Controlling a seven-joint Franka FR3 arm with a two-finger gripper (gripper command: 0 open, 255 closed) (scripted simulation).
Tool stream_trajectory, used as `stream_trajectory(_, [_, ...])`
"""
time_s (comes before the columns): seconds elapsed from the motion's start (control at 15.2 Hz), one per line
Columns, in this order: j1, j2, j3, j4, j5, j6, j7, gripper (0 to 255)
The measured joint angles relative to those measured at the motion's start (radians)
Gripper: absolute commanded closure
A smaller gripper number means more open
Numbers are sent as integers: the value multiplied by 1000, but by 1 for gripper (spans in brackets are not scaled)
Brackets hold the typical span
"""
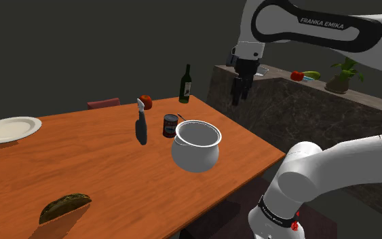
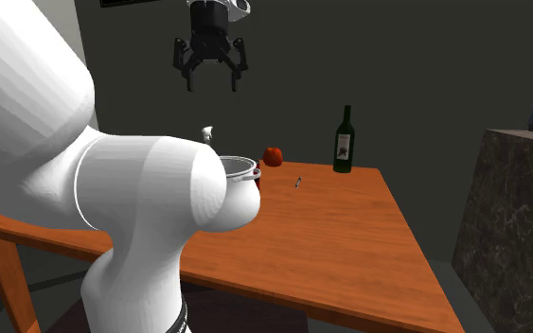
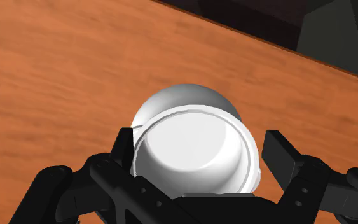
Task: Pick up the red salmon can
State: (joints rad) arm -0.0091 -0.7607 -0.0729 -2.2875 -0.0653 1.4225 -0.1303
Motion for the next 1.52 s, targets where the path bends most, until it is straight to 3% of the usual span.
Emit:
stream_trajectory(0.2, [2,31,0,-3,3,37,4,0])
stream_trajectory(0.86, [14,324,-23,36,13,322,1,0])
stream_trajectory(1.52, [24,689,-35,225,50,532,-10,0])
